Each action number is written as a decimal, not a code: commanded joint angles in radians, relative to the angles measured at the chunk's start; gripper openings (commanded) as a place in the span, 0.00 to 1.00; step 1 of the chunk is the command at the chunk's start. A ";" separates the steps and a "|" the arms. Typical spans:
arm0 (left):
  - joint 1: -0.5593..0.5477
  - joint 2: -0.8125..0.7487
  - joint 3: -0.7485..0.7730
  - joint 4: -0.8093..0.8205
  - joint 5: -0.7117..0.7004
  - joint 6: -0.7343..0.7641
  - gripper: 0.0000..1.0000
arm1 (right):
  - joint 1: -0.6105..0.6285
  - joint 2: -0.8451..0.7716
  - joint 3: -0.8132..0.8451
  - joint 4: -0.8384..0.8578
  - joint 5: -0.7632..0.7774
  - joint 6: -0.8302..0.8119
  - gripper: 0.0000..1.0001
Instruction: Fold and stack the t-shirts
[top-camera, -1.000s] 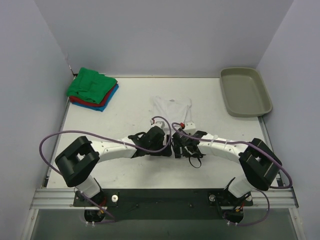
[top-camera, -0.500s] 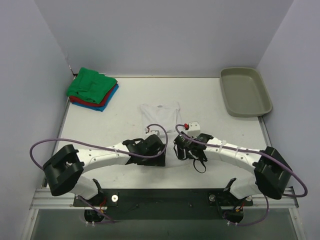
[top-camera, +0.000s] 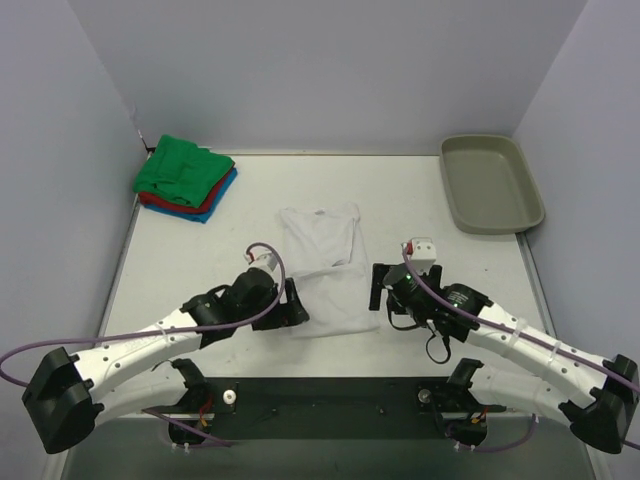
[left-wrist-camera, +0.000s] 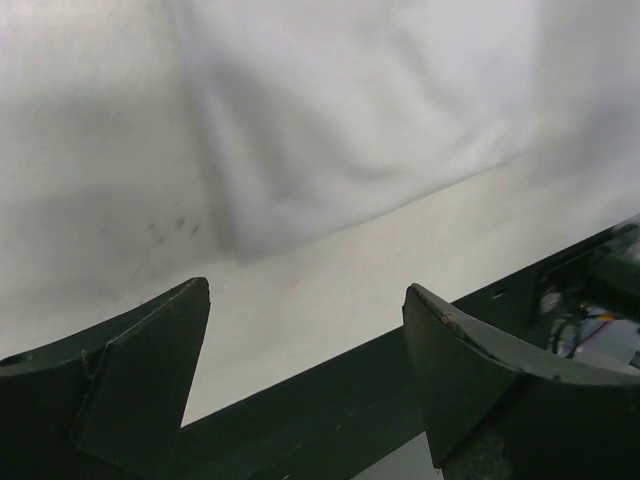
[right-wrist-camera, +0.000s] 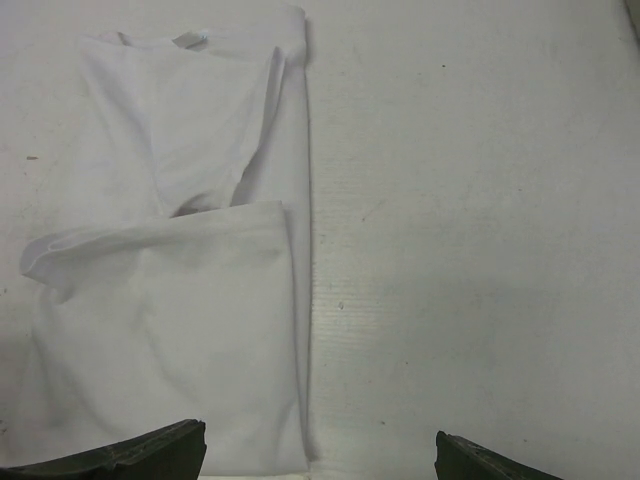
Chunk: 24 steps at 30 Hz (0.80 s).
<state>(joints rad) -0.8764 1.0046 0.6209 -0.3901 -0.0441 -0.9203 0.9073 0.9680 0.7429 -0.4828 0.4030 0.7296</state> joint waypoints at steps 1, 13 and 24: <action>0.014 -0.058 -0.171 0.080 0.113 -0.117 0.86 | 0.008 -0.083 -0.042 -0.014 -0.001 -0.001 1.00; 0.016 -0.031 -0.366 0.270 0.135 -0.199 0.85 | 0.016 -0.117 -0.091 -0.014 -0.009 0.027 0.99; 0.017 0.157 -0.411 0.441 0.101 -0.212 0.73 | 0.019 -0.137 -0.112 -0.014 -0.009 0.048 0.96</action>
<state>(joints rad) -0.8635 1.0870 0.2680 0.0898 0.1139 -1.1488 0.9184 0.8513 0.6430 -0.4820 0.3782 0.7601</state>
